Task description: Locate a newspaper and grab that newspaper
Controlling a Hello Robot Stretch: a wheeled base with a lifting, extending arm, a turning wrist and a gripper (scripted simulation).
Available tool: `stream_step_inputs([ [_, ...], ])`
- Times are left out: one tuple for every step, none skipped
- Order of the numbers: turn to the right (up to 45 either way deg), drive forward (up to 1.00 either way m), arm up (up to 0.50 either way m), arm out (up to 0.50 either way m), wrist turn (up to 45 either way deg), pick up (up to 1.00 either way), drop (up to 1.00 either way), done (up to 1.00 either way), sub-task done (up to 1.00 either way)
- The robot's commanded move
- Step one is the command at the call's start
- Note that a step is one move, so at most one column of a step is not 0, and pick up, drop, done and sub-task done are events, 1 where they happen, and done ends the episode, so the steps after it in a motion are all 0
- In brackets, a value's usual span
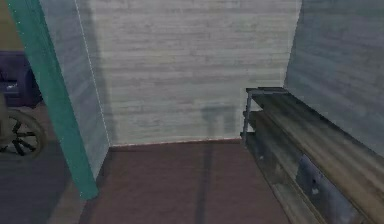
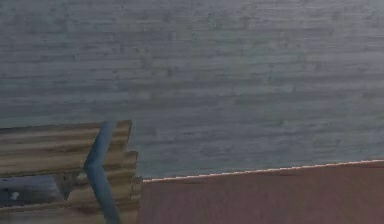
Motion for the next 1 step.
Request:
stream_step_inputs([
  [0.0, 0.35, 0.0, 0.0, 0.0, 0.0, 0.0, 0.0, 0.0],
])
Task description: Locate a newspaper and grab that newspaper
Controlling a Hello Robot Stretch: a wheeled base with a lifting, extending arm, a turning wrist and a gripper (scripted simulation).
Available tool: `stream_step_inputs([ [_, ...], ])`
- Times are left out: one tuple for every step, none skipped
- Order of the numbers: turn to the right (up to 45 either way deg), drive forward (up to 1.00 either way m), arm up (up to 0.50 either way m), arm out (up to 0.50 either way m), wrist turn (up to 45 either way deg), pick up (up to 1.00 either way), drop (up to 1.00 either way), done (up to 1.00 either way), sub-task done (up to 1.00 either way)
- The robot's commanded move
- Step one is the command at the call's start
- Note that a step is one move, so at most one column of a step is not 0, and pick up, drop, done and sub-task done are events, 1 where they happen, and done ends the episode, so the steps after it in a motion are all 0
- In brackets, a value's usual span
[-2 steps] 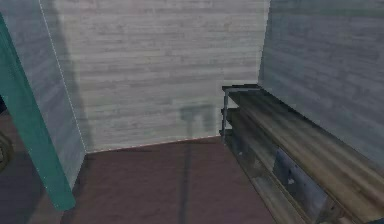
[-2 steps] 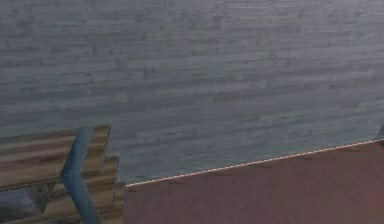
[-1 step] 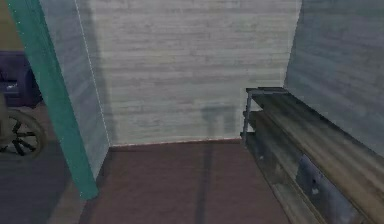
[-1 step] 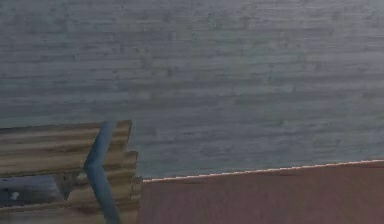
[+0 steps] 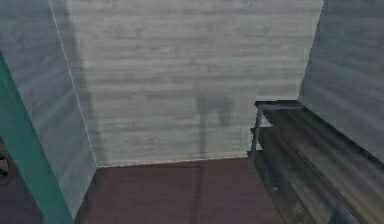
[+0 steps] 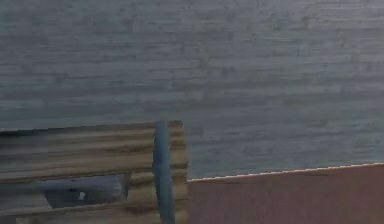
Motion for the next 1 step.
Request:
stream_step_inputs([
  [-45.0, 0.0, 0.0, 0.0, 0.0, 0.0, 0.0, 0.0, 0.0],
])
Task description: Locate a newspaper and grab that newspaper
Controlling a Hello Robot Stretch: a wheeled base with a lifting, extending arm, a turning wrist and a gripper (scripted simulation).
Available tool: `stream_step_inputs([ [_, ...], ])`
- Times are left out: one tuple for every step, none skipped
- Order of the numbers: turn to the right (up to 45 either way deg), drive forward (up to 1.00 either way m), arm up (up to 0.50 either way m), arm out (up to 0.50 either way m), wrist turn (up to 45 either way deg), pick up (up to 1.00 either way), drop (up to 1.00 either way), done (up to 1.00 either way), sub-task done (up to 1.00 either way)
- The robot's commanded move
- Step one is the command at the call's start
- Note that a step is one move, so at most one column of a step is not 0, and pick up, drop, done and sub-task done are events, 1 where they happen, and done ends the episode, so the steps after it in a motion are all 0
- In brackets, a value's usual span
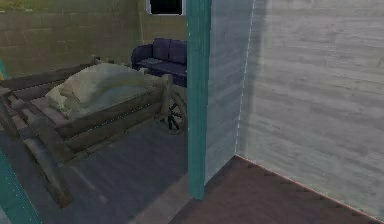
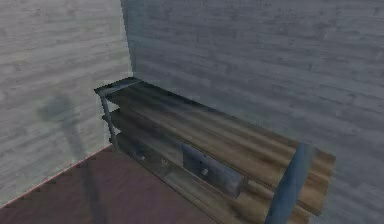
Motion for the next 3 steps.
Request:
stream_step_inputs([
  [-12.0, 0.0, 0.0, 0.0, 0.0, 0.0, 0.0, 0.0, 0.0],
  [0.0, 0.75, 0.0, 0.0, 0.0, 0.0, 0.0, 0.0, 0.0],
  [-36.0, 0.0, 0.0, 0.0, 0.0, 0.0, 0.0, 0.0, 0.0],
])
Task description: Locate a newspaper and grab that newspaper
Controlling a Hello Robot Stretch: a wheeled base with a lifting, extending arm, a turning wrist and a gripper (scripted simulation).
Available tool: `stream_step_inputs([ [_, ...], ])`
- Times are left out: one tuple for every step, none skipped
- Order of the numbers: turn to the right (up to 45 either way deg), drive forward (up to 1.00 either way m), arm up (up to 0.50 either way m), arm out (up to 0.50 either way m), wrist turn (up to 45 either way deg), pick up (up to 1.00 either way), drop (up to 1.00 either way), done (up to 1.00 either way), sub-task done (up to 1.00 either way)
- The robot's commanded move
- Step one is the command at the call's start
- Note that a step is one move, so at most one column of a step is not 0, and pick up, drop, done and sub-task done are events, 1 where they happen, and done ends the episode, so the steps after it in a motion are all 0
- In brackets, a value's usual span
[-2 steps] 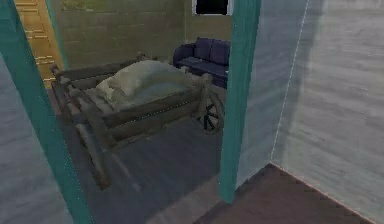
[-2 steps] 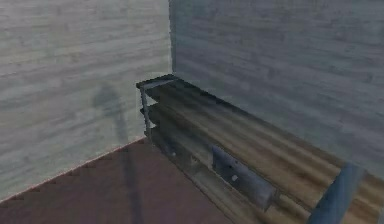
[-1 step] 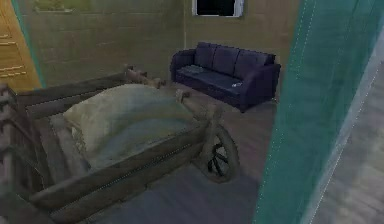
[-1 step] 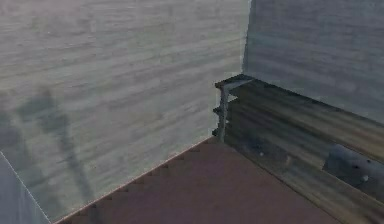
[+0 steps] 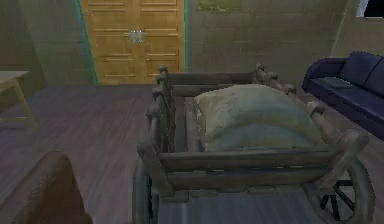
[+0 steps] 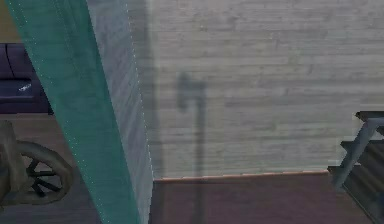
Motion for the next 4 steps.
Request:
stream_step_inputs([
  [0.0, 0.45, 0.0, 0.0, 0.0, 0.0, 0.0, 0.0, 0.0],
  [45.0, 0.0, 0.0, 0.0, 0.0, 0.0, 0.0, 0.0, 0.0],
  [36.0, 0.0, 0.0, 0.0, 0.0, 0.0, 0.0, 0.0, 0.0],
  [0.0, 0.25, 0.0, 0.0, 0.0, 0.0, 0.0, 0.0, 0.0],
])
